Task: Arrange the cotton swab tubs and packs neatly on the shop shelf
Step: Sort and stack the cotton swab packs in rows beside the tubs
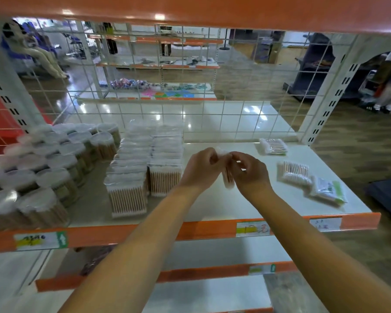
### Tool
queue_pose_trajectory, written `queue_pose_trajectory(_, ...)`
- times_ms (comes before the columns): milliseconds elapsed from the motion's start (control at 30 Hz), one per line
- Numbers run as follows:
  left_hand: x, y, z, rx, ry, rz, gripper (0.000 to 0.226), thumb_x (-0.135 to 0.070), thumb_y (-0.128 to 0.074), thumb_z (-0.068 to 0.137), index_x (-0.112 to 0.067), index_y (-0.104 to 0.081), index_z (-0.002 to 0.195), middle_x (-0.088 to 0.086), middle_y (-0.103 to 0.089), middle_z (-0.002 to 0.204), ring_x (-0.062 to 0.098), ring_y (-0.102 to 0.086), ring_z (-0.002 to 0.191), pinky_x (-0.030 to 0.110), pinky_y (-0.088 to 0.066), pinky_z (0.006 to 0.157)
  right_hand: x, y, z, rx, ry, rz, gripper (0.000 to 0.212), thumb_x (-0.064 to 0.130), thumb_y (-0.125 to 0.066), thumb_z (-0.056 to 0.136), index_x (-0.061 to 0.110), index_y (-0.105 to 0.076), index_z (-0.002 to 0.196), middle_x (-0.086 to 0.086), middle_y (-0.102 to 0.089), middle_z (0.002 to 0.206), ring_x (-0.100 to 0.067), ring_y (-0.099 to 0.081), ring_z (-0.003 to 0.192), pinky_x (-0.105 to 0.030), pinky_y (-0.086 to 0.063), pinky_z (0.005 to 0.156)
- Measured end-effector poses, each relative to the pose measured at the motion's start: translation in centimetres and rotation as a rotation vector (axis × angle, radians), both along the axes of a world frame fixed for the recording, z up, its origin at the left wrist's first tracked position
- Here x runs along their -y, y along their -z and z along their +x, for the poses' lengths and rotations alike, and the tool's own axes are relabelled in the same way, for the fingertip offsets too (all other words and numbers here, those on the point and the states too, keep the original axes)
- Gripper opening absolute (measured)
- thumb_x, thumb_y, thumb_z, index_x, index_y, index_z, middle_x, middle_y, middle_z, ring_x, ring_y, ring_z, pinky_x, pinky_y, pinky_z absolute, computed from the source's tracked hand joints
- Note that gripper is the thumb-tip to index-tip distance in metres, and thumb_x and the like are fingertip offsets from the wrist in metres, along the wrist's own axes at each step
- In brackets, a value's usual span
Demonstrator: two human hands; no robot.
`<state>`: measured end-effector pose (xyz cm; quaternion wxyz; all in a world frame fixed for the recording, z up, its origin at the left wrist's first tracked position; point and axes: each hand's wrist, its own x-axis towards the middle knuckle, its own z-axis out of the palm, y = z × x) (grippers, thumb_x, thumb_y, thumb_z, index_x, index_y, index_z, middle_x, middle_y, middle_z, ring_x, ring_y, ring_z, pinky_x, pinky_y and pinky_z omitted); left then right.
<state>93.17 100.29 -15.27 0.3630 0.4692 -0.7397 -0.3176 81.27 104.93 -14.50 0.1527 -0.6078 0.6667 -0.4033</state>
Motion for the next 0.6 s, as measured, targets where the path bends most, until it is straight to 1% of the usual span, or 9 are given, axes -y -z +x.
queue_pose_trajectory(67, 0.0, -0.1, 0.3, -0.025, 0.001, -0.011, 0.033, -0.041, -0.049, 0.093, -0.014, -0.055, 0.074, 0.000, -0.059, 0.072, 0.013, -0.055, 0.067, 0.022, -0.039, 0.059, -0.1, -0.4, 0.3, 0.044, -0.014, -0.006, 0.024, 0.023, -0.044, 0.097, 0.018, -0.065, 0.106, 0.005, -0.064, 0.097, -0.004, -0.052, 0.084, -0.006, -0.035, 0.063)
queue_pose_trajectory(133, -0.2, -0.2, 0.5, -0.066, 0.041, -0.006, 0.039, -0.042, -0.043, 0.095, -0.009, -0.060, 0.083, 0.003, -0.062, 0.076, 0.017, -0.059, 0.075, 0.028, -0.044, 0.068, -0.2, -0.6, 0.5, 0.099, -0.023, 0.000, 0.020, 0.027, -0.045, 0.097, 0.022, -0.063, 0.091, 0.016, -0.058, 0.080, 0.001, -0.052, 0.072, 0.000, -0.036, 0.059)
queue_pose_trajectory(200, -0.4, -0.2, 0.7, -0.118, 0.093, 0.001, 0.038, -0.040, -0.037, 0.097, -0.014, -0.061, 0.084, -0.006, -0.058, 0.073, 0.011, -0.056, 0.075, 0.021, -0.042, 0.071, -0.1, -0.6, 0.6, 0.125, -0.023, -0.001, 0.020, 0.031, -0.047, 0.096, 0.021, -0.061, 0.085, 0.017, -0.057, 0.074, 0.000, -0.053, 0.070, 0.000, -0.036, 0.057)
queue_pose_trajectory(267, -0.3, -0.2, 0.8, -0.151, 0.107, -0.004, 0.034, -0.036, -0.036, 0.099, -0.019, -0.060, 0.082, -0.010, -0.055, 0.073, 0.006, -0.053, 0.075, 0.017, -0.040, 0.071, 0.3, -0.5, 0.6, 0.147, -0.007, -0.007, 0.022, 0.033, -0.052, 0.093, 0.015, -0.065, 0.092, 0.009, -0.061, 0.082, -0.007, -0.055, 0.077, 0.000, -0.037, 0.056)
queue_pose_trajectory(367, 0.0, -0.3, 1.1, -0.190, 0.090, 0.001, 0.029, -0.027, -0.039, 0.099, -0.015, -0.057, 0.079, -0.006, -0.054, 0.074, 0.006, -0.051, 0.073, 0.019, -0.038, 0.068, 0.5, -0.6, 0.6, 0.196, 0.022, -0.026, 0.025, 0.032, -0.060, 0.088, 0.010, -0.066, 0.099, 0.003, -0.062, 0.088, -0.010, -0.057, 0.081, -0.008, -0.040, 0.057)
queue_pose_trajectory(433, 0.3, -0.4, 1.2, -0.182, 0.060, 0.000, 0.020, -0.022, -0.045, 0.096, -0.012, -0.058, 0.084, -0.003, -0.056, 0.080, 0.005, -0.051, 0.075, 0.017, -0.038, 0.066, 0.5, -0.7, 0.7, 0.281, 0.043, -0.034, 0.023, 0.029, -0.060, 0.088, 0.010, -0.067, 0.098, 0.001, -0.064, 0.088, -0.013, -0.059, 0.082, -0.017, -0.043, 0.059)
queue_pose_trajectory(500, 0.5, -0.4, 1.5, -0.171, 0.018, -0.009, 0.011, -0.021, -0.050, 0.094, -0.013, -0.058, 0.094, -0.002, -0.058, 0.091, 0.004, -0.052, 0.081, 0.014, -0.040, 0.068, 0.5, -0.7, 0.7, 0.388, 0.054, -0.028, 0.018, 0.026, -0.057, 0.090, 0.011, -0.066, 0.090, -0.001, -0.064, 0.084, -0.016, -0.059, 0.079, -0.021, -0.044, 0.060)
queue_pose_trajectory(567, 0.7, -0.4, 1.7, -0.185, -0.022, 0.000, 0.012, -0.021, -0.051, 0.093, -0.016, -0.054, 0.104, -0.002, -0.057, 0.101, 0.004, -0.051, 0.087, 0.013, -0.040, 0.069, 0.5, -0.9, 0.8, 0.486, 0.053, -0.013, 0.019, 0.022, -0.052, 0.094, 0.011, -0.062, 0.081, -0.001, -0.062, 0.078, -0.015, -0.058, 0.075, -0.023, -0.045, 0.061)
queue_pose_trajectory(600, 0.8, -0.6, 1.9, -0.199, -0.038, 0.017, 0.015, -0.021, -0.050, 0.094, -0.016, -0.053, 0.108, -0.002, -0.056, 0.104, 0.006, -0.051, 0.090, 0.013, -0.039, 0.069, 0.5, -1.1, 0.9, 0.525, 0.048, -0.007, 0.020, 0.020, -0.051, 0.094, 0.010, -0.061, 0.080, 0.000, -0.061, 0.076, -0.013, -0.058, 0.073, -0.023, -0.045, 0.061)
